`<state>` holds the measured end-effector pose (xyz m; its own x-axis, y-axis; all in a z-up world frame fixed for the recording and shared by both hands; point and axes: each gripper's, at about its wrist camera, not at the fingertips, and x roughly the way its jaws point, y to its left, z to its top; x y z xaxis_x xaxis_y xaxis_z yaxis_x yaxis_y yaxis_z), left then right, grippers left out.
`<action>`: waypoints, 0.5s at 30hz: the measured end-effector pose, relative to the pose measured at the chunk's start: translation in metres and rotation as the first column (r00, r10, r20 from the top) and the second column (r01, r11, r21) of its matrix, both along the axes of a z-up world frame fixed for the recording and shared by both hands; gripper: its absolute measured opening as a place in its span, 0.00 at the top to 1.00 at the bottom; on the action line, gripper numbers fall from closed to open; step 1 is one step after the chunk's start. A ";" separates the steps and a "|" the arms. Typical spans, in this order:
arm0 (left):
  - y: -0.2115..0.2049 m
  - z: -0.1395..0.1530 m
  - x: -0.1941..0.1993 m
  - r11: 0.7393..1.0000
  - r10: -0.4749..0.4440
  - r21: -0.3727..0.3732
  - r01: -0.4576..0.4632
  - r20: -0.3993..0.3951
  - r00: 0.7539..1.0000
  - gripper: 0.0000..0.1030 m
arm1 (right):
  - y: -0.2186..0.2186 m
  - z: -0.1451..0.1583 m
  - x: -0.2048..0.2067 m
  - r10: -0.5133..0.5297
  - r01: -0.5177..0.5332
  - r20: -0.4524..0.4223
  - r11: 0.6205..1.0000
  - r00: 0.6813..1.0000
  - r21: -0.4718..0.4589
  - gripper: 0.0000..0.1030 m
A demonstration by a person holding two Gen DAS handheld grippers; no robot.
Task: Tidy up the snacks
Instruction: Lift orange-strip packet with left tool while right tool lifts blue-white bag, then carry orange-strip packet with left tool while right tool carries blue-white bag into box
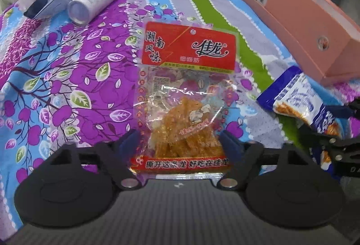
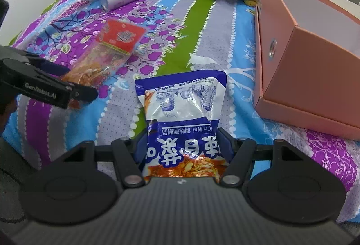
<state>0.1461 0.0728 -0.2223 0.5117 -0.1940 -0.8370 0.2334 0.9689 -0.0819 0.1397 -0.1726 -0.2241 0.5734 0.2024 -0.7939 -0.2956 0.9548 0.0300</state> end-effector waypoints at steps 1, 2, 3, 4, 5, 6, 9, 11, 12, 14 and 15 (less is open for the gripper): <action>0.000 0.001 -0.001 1.000 0.006 0.000 -0.006 0.002 1.000 0.26 | 0.000 0.001 0.000 -0.001 0.001 0.001 1.000 1.000 0.001 0.36; 0.001 0.002 -0.001 1.000 0.014 -0.001 -0.014 0.005 1.000 0.29 | 0.000 0.001 0.000 -0.002 0.002 0.003 1.000 1.000 0.002 0.36; 0.002 0.003 -0.002 1.000 0.022 -0.004 -0.022 0.008 1.000 0.33 | 0.000 0.002 0.000 -0.004 0.004 0.004 1.000 1.000 0.003 0.36; 0.003 0.004 -0.003 0.999 0.035 -0.009 -0.035 0.011 0.999 0.34 | -0.001 0.003 0.001 -0.007 0.007 0.006 1.000 1.000 0.006 0.36; 0.004 0.005 -0.004 0.999 0.046 -0.016 -0.046 0.012 0.999 0.35 | -0.002 0.004 0.001 -0.013 0.013 0.007 1.000 1.000 0.011 0.36; 0.005 0.007 -0.005 0.998 0.059 -0.028 -0.059 0.010 0.998 0.36 | -0.002 0.006 0.003 -0.019 0.019 0.008 1.000 1.000 0.016 0.36; 0.006 0.015 -0.010 0.995 0.084 -0.052 -0.083 0.016 0.996 0.36 | -0.004 0.014 0.003 -0.039 0.039 0.018 0.999 0.999 0.036 0.36; 0.005 0.023 -0.014 0.993 0.097 -0.064 -0.095 0.024 0.995 0.36 | -0.004 0.020 0.003 -0.045 0.044 0.032 0.998 0.998 0.040 0.36; 0.004 0.027 -0.015 0.992 0.102 -0.072 -0.100 0.028 0.994 0.36 | -0.005 0.023 0.003 -0.047 0.045 0.040 0.998 0.998 0.042 0.36; 0.000 0.037 -0.019 0.991 0.111 -0.083 -0.108 0.040 0.993 0.36 | -0.005 0.029 0.003 -0.052 0.050 0.054 0.997 0.997 0.052 0.36; -0.002 0.042 -0.021 0.990 0.119 -0.087 -0.114 0.048 0.992 0.36 | -0.005 0.033 0.003 -0.056 0.052 0.059 0.997 0.997 0.056 0.37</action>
<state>0.1246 0.0706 -0.1805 0.5783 -0.1985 -0.7913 0.1255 0.9800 -0.1541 0.1427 -0.1775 -0.1912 0.6314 0.2122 -0.7458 -0.2466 0.9669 0.0663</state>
